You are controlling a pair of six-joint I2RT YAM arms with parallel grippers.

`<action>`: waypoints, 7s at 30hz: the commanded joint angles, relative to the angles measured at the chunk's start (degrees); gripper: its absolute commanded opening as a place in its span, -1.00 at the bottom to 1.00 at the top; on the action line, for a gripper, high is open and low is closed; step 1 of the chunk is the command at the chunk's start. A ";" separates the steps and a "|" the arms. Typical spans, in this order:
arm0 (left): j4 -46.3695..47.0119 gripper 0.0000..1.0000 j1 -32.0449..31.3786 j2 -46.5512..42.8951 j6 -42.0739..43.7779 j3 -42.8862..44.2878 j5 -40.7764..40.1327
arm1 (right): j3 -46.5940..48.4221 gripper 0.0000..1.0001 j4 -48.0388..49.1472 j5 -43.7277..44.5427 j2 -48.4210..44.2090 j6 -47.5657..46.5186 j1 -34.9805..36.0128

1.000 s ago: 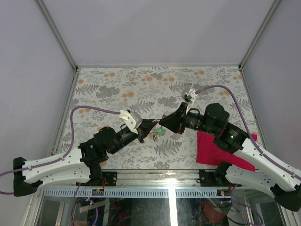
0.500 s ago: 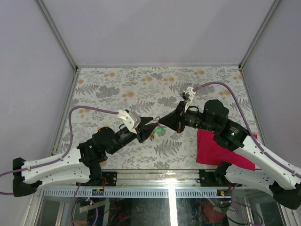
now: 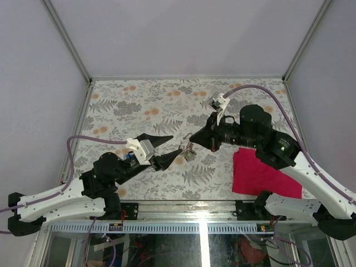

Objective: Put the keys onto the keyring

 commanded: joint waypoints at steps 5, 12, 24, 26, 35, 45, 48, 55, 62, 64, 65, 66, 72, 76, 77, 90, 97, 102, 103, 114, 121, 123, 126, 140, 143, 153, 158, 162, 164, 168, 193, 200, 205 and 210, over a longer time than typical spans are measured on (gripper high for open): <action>-2.63 0.10 -0.29 1.35 9.85 2.81 1.91 | 9.53 -1.00 -7.61 -0.51 4.36 1.16 0.19; -2.10 0.08 -0.24 4.30 15.60 5.25 1.10 | 10.71 -1.00 -9.66 -0.14 5.69 2.68 0.14; -5.38 -0.36 -0.27 7.07 21.67 8.18 3.72 | 12.55 -1.00 -10.06 -1.82 6.71 3.90 0.13; -5.94 -0.41 -0.29 7.48 22.60 8.67 4.65 | 12.45 -1.00 -9.82 -1.87 6.60 4.18 0.21; -7.08 -0.53 -0.26 10.13 24.51 10.69 6.34 | 11.46 -1.00 -7.84 -3.21 5.88 5.35 0.16; -7.32 -0.99 -0.25 11.16 25.74 11.63 5.60 | 11.06 -1.00 -7.62 -2.69 5.29 5.36 0.17; -7.28 -1.00 -0.33 10.79 25.46 11.50 5.55 | 10.39 -1.00 -7.01 -1.71 4.82 5.44 0.14; -9.00 -1.00 -0.28 9.63 25.01 11.02 3.76 | 5.51 -0.16 -2.10 6.80 -0.48 4.47 0.19; -14.63 -1.00 -0.21 8.55 21.66 11.29 -2.32 | -3.30 -0.07 -0.98 21.39 -7.86 4.61 0.19; -16.80 -1.00 -0.29 7.99 18.62 11.47 -4.04 | -5.62 -0.04 -2.93 24.83 -8.71 6.17 0.19; -17.85 -1.00 -0.29 7.80 17.21 11.57 -4.94 | -6.90 -0.03 -4.04 26.80 -8.78 7.73 0.17; -18.90 -1.00 -0.29 7.65 15.56 11.71 -5.77 | -8.28 -0.02 -5.20 27.84 -8.66 8.72 0.20; -25.35 -1.00 -0.28 8.28 5.44 13.38 -11.61 | -18.36 0.03 -4.55 25.68 -7.35 15.11 0.20; -29.20 -1.00 -0.23 8.02 1.08 14.83 -15.30 | -20.24 0.05 -3.58 25.95 -2.90 17.00 0.16; -29.93 -1.00 -0.28 7.83 -0.03 15.13 -16.08 | -20.07 0.06 -3.25 25.11 -1.16 16.85 0.13; -38.83 -1.00 -0.22 5.95 -15.53 18.52 -19.95 | -15.09 0.02 7.93 11.81 26.14 12.03 -0.76; -41.76 -1.00 -0.23 7.29 -14.08 20.01 -20.61 | -7.59 -0.05 6.39 13.06 36.82 11.65 -0.67; -43.35 -1.00 -0.29 7.77 -13.00 21.19 -21.95 | -3.26 -0.05 3.37 17.20 42.22 11.77 -0.57; -43.52 -1.00 -0.29 7.79 -12.84 21.20 -22.09 | -2.29 -0.05 2.87 17.75 43.16 11.77 -0.44; -44.40 -1.00 -0.30 8.41 -13.06 21.81 -22.91 | 5.30 -0.13 -3.98 24.74 50.23 11.86 2.04; -44.74 -1.00 -0.28 9.36 -12.52 22.13 -22.77 | 7.60 -0.17 -5.43 24.63 52.66 11.49 2.86; -44.78 -1.00 -0.25 9.50 -12.42 22.23 -22.82 | 8.36 -0.17 -5.81 24.61 53.52 11.35 3.19; -44.77 -1.00 -0.28 9.60 -12.46 22.30 -22.78 | 9.49 -0.17 -6.75 24.91 54.91 11.14 3.55; -45.39 -1.00 -0.23 10.59 -12.06 23.33 -22.06 | 11.99 -0.18 -9.45 28.35 57.87 9.72 4.19; -45.40 -1.00 -0.29 10.87 -11.99 23.45 -21.91 | 11.93 -0.20 -9.37 28.34 58.25 9.47 4.18; -45.36 -1.00 -0.28 11.98 -11.55 23.92 -21.83 | 12.56 -0.33 -9.76 28.08 59.52 8.71 4.25; -45.48 -1.00 -0.28 12.08 -11.55 23.76 -21.96 | 12.30 -0.57 -9.76 28.67 59.44 8.61 4.25; -45.83 -1.00 -0.29 11.75 -11.55 23.73 -22.24 | 11.42 -0.77 -9.12 29.18 58.52 8.61 4.26; -45.90 -1.00 -0.27 11.51 -11.59 23.60 -22.43 | 11.07 -0.86 -8.78 29.44 57.92 8.52 4.26; -46.12 -1.00 -0.23 11.42 -11.65 23.58 -22.53 | 10.28 -1.00 -8.06 29.45 55.79 8.18 4.28; -46.68 -1.00 -0.29 11.86 -11.84 23.88 -22.14 | 14.63 -0.26 -10.36 27.94 56.35 3.35 4.08; -46.70 -1.00 -0.26 12.60 -11.77 23.85 -21.76 | 17.31 -0.25 -13.40 31.29 58.99 4.72 4.19; -46.70 -1.00 -0.28 12.63 -11.68 23.73 -21.74 | 16.57 -0.22 -13.75 31.75 59.16 6.42 4.21; -46.70 -1.00 -0.28 12.85 -11.58 23.84 -21.74 | 16.64 -0.18 -13.69 30.69 60.01 6.93 4.17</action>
